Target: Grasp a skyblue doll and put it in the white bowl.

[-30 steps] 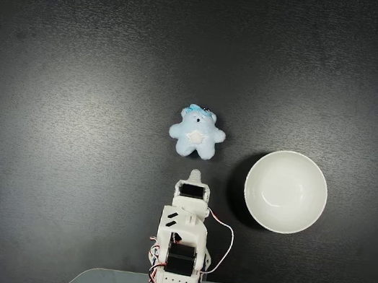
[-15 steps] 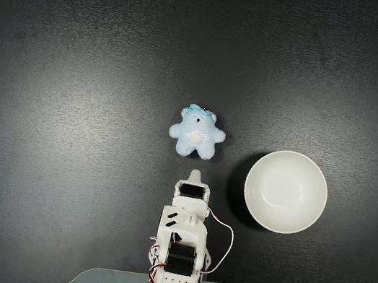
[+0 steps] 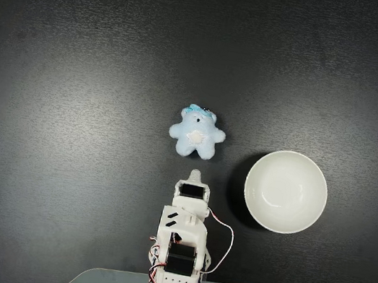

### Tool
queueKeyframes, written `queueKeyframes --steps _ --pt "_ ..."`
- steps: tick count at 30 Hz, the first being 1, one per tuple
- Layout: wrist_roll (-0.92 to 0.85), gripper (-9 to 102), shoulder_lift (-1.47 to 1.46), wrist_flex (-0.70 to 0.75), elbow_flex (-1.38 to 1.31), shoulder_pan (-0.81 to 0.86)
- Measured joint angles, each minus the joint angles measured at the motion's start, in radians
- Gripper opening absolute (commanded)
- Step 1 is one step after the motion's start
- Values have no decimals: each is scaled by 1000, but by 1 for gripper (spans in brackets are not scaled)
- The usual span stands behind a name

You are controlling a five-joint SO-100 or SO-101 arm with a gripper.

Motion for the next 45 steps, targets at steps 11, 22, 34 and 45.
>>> queueKeyframes --steps 11,22,34,45 --pt "0 -1 0 0 0 0" --pt "0 -1 0 0 0 0" --pt "0 -1 0 -244 -126 0" --pt "0 -1 -224 -299 -594 0"
